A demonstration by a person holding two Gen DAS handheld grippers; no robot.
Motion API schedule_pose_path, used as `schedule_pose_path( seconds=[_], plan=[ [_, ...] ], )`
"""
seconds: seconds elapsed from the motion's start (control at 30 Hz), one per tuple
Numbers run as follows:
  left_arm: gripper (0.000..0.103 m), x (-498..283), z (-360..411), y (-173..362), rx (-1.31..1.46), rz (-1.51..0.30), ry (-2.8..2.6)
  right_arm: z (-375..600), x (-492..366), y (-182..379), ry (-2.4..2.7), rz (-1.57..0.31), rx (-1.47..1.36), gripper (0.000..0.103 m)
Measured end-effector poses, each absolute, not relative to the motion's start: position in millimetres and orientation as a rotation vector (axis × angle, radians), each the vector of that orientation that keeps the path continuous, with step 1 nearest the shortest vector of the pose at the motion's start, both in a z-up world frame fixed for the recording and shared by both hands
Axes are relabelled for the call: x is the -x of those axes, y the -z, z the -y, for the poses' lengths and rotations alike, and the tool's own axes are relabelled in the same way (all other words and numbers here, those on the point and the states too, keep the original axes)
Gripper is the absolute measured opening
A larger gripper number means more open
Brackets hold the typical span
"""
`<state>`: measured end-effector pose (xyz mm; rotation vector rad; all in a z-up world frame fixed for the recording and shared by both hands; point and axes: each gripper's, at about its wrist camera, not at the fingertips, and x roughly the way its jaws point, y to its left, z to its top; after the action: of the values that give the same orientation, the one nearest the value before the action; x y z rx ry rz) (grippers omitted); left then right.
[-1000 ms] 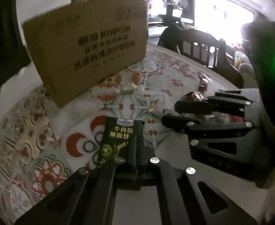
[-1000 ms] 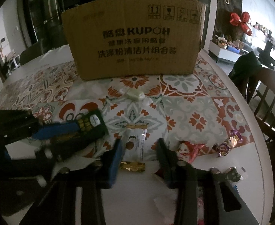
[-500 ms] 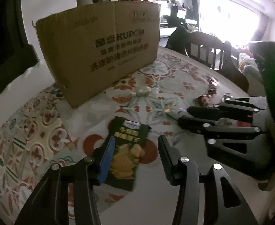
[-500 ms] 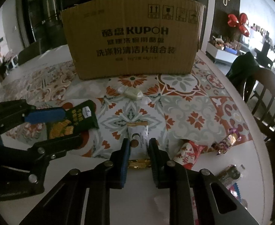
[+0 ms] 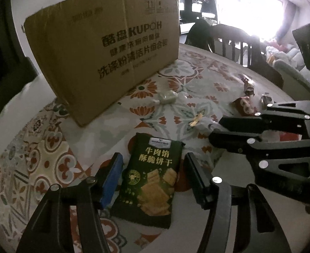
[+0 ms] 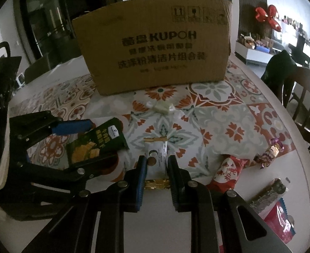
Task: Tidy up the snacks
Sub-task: 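Grasp the white snack bar with the right tool while the left tool grasps the green cracker packet, then lower both packets into the cardboard box and open both tools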
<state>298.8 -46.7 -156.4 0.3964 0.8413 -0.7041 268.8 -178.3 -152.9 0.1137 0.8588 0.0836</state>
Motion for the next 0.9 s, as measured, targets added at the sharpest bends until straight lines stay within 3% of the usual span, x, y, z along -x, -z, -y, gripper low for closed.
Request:
schedule_pose_path(
  seconds=[0.1,0.53,0.9],
  plan=[
    [0.049,-300.2,44.5,155.5,-0.342,-0.861,0.723,178.1,-270.7,152.5,-0.087,-0.861,-0.132,0.022],
    [0.046,-293.3,38.5,146.4,-0.238,-0.861,0.628,179.3,-268.2,146.0,-0.089,-0.843,-0.145,0.022],
    [0.046,-277.6,25.3,100.9,-0.181,-0.751,0.519,178.7,-256.9,121.1,-0.103,-0.784,-0.138,0.022]
  ],
)
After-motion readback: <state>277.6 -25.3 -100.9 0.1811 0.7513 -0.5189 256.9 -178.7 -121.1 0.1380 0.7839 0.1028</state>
